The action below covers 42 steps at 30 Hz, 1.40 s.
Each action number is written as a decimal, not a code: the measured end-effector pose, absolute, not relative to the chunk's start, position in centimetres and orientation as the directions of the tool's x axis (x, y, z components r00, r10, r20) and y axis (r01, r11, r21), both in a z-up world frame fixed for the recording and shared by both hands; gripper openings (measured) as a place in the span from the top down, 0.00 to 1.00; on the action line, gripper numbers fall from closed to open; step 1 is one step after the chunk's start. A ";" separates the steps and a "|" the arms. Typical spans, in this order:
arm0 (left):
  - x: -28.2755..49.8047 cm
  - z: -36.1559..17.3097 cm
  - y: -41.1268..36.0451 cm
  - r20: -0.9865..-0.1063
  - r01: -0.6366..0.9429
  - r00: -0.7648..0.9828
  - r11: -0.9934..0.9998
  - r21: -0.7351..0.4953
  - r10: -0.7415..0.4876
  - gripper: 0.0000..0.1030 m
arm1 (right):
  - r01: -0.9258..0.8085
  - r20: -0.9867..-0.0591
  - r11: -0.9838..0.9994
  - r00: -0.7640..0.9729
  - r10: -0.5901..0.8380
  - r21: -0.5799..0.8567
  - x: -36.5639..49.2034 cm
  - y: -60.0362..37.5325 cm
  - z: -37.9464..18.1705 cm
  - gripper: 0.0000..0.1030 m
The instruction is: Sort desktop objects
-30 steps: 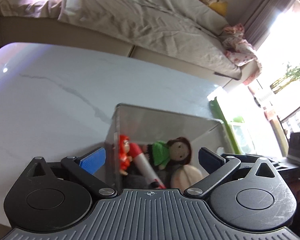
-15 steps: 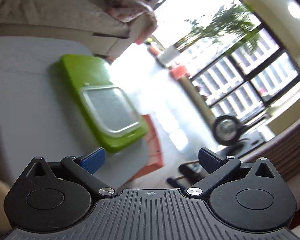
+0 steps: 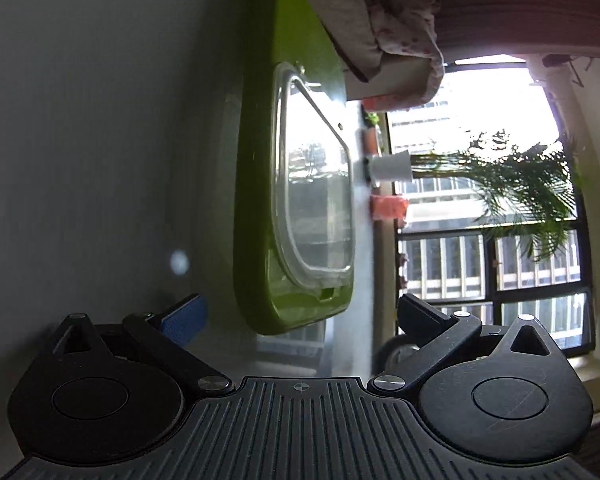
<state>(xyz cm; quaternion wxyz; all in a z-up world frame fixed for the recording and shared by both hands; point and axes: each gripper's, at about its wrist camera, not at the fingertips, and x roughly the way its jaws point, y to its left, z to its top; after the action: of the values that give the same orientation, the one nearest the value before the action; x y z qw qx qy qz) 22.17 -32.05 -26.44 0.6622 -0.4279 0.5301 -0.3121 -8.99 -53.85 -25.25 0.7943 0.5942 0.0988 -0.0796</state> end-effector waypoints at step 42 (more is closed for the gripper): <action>24.1 -21.9 -31.0 -0.597 -0.027 0.111 0.598 -0.801 -0.795 0.00 | 0.264 -0.333 0.514 0.942 0.045 0.816 2.0 -60.9 -24.9 0.72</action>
<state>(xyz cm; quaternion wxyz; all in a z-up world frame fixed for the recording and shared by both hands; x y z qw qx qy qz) 24.15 -31.03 -21.86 0.6623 -0.3421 0.6002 -0.2899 1.96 -60.87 -24.89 0.8557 0.4886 0.1581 -0.0642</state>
